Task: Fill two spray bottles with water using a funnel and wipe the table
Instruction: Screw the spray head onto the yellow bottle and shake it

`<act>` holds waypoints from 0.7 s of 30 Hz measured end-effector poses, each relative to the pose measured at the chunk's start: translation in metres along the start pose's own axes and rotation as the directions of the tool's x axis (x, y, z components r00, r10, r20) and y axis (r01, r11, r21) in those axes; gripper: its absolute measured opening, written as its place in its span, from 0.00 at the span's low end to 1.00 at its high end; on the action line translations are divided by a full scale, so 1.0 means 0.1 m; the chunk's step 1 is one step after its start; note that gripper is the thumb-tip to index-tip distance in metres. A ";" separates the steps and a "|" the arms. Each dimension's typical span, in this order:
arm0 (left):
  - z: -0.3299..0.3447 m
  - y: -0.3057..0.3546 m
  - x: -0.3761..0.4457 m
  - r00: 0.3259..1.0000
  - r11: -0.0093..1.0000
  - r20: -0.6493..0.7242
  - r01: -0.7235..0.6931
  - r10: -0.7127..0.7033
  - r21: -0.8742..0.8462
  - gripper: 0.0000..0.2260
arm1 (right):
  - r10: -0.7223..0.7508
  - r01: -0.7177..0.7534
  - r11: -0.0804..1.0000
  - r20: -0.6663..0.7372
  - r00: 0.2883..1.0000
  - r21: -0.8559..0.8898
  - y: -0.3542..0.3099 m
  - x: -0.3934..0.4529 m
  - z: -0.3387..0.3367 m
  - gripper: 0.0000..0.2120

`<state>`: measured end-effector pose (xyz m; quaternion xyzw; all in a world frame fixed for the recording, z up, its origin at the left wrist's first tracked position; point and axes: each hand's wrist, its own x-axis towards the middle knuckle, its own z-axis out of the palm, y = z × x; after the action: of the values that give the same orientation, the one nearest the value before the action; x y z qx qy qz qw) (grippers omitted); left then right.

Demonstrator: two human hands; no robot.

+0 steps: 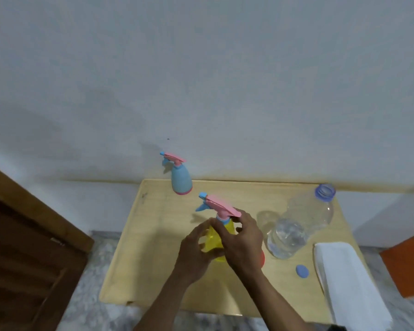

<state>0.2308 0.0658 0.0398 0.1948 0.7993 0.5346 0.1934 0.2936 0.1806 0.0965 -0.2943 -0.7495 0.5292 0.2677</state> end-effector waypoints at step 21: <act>0.07 -0.13 2.33 0.991 0.998 -0.128 0.045 -0.039 0.043 0.31 | 0.183 -0.182 0.982 -0.014 0.983 0.051 0.39 2.11 0.92 0.11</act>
<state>0.0351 0.1879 0.0020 0.1480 0.8259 0.5233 0.1489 0.0894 0.2852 0.0512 -0.3599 -0.7034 0.5672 0.2322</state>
